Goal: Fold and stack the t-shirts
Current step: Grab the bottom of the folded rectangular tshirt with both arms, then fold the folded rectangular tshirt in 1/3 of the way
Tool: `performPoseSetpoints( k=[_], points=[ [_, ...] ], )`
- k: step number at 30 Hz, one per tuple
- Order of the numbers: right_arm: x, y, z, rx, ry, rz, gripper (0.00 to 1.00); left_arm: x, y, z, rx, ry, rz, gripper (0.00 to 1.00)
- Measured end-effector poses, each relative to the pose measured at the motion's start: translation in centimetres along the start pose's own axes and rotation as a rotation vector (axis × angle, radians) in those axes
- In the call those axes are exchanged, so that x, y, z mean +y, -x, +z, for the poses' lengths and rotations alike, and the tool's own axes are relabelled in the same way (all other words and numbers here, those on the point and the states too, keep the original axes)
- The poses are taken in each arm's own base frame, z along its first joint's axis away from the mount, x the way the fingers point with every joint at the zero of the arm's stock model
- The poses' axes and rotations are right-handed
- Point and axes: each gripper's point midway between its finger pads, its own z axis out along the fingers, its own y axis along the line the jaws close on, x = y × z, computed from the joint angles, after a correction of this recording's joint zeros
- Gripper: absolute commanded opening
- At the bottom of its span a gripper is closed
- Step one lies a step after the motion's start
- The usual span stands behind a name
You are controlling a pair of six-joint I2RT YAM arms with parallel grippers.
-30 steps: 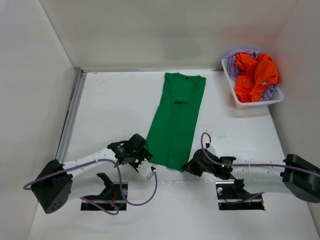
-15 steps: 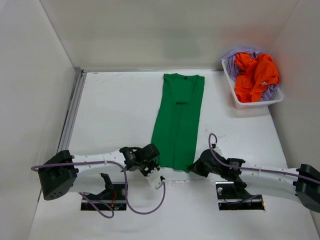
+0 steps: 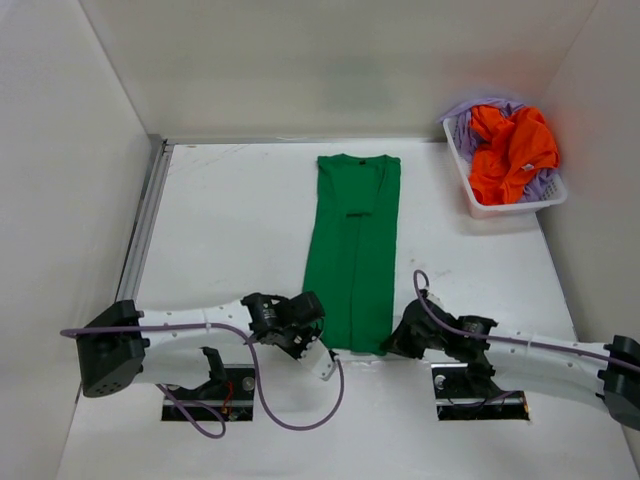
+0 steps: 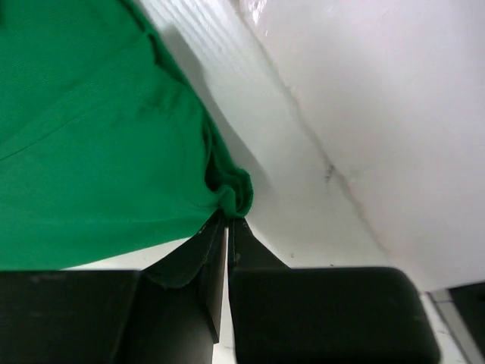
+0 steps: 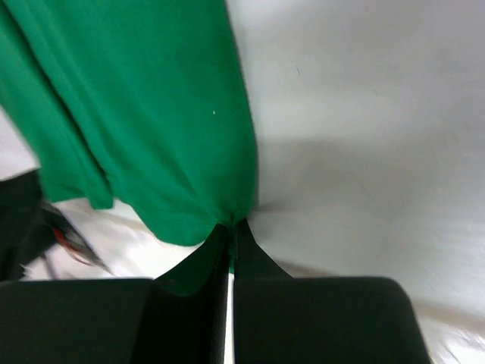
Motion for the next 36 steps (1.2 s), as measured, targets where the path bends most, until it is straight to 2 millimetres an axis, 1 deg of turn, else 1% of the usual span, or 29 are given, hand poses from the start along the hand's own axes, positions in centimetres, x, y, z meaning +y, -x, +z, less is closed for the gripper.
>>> performPoseSetpoints(
  k=[3, 5, 6, 9, 12, 15, 19, 22, 25, 28, 30, 33, 36],
  points=[
    [-0.6, -0.5, -1.0, 0.039, -0.054, -0.067, 0.02, -0.1, 1.4, -1.1, -0.037, -0.011, -0.048, 0.00],
    [-0.2, -0.4, -1.9, 0.054, -0.070, -0.100, 0.02, 0.1, 2.1, -1.8, -0.061, -0.015, -0.087, 0.00],
    [0.3, -0.1, -2.4, 0.058, -0.067, -0.108, 0.02, 0.4, 2.5, -2.2, -0.074, -0.015, -0.110, 0.00],
    [2.1, 1.4, -3.6, 0.046, -0.046, -0.116, 0.02, 1.4, 2.9, -3.3, -0.106, -0.009, -0.188, 0.00],
    [3.7, 3.5, -4.4, 0.020, -0.040, -0.127, 0.02, 3.3, 2.6, -4.6, -0.137, 0.003, -0.297, 0.00],
    [5.0, 6.1, -4.7, -0.010, -0.049, -0.141, 0.03, 6.7, 1.4, -5.8, -0.165, 0.032, -0.435, 0.00],
    [6.3, 11.2, -4.6, -0.070, -0.070, -0.139, 0.02, 12.0, -1.4, -7.1, -0.186, 0.087, -0.602, 0.00],
    [7.1, 14.8, -4.0, -0.094, -0.083, -0.143, 0.02, 15.6, -3.6, -7.4, -0.190, 0.116, -0.686, 0.00],
    [7.7, 17.4, -2.8, -0.092, -0.089, -0.158, 0.02, 18.9, -5.2, -7.1, -0.198, 0.134, -0.752, 0.00],
    [8.2, 19.2, -1.4, -0.079, -0.093, -0.175, 0.02, 21.0, -6.6, -6.5, -0.201, 0.143, -0.808, 0.00],
    [8.4, 20.1, -0.4, -0.069, -0.096, -0.184, 0.01, 22.0, -7.5, -6.0, -0.199, 0.148, -0.842, 0.00],
    [8.1, 21.0, 0.4, -0.070, -0.098, -0.180, 0.01, 22.7, -8.5, -5.4, -0.195, 0.148, -0.876, 0.00],
    [7.6, 21.9, 0.5, -0.078, -0.101, -0.160, 0.01, 22.8, -9.1, -4.8, -0.191, 0.144, -0.896, 0.01]
  ],
)
